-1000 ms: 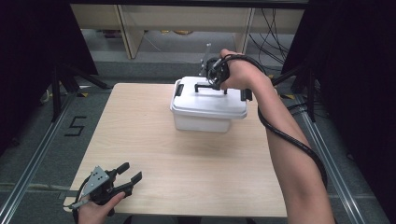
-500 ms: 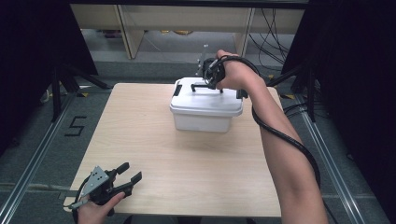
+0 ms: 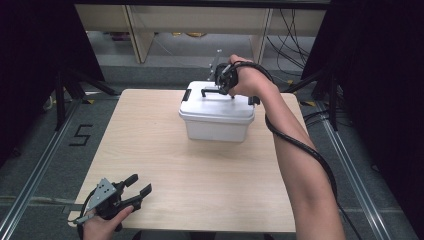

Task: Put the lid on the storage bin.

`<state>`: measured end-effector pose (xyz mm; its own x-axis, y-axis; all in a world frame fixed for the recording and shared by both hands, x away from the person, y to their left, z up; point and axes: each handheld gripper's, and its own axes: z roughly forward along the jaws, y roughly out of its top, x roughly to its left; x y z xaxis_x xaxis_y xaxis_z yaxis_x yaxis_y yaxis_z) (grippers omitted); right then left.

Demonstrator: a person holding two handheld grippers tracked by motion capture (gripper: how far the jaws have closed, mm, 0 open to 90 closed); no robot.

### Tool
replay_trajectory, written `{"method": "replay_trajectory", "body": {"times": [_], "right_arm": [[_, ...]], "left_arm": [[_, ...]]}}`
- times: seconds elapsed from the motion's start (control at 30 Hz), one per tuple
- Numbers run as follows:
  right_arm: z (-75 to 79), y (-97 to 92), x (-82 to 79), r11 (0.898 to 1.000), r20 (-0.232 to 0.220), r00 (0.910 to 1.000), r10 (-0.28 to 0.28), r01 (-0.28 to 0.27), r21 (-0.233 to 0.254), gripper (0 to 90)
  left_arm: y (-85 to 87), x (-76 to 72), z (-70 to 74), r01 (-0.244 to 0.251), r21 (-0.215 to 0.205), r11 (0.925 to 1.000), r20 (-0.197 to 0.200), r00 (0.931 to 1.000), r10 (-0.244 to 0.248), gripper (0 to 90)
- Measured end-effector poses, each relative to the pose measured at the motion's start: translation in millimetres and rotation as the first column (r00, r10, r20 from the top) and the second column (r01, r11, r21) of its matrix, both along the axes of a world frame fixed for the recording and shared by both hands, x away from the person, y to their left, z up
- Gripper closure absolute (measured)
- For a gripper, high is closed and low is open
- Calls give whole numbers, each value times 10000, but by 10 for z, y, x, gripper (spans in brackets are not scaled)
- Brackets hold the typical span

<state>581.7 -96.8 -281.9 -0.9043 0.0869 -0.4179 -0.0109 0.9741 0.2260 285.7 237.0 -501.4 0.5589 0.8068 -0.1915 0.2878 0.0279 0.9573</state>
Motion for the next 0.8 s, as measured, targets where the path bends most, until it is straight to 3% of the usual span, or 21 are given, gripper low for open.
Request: {"method": "replay_trajectory", "body": {"times": [0.27,0.4,0.5,0.8], "right_arm": [[-103,9,99,9997,-171,9997,-171,174,159,849],[-160,-7,163,9999,-227,9997,48,-45,126,849],[-190,-6,167,9997,-367,9991,-193,200,163,849],[-189,-42,232,9997,-446,9990,-78,88,208,847]], "left_arm": [[5,10,-7,24,-8,10000,-10,10000,-24,334],[13,12,-8,6,-25,10000,-21,10000,-6,333],[14,12,-8,10,-23,10000,-26,10000,-10,333],[15,11,-8,1,-34,10000,-34,10000,-1,333]]}}
